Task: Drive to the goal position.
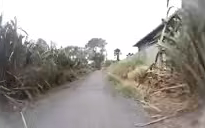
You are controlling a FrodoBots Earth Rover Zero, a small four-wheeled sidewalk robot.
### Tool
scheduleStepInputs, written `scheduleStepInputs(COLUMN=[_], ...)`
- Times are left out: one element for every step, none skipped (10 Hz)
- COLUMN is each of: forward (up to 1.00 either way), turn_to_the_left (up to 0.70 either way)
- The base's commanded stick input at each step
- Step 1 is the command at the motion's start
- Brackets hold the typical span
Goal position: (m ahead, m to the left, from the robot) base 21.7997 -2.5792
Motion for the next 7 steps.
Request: scheduleStepInputs(forward=[1.00, 1.00, 1.00, 1.00, 1.00, 1.00, 1.00], turn_to_the_left=[0.00, 0.00, 0.00, 0.00, 0.00, 0.00, 0.00])
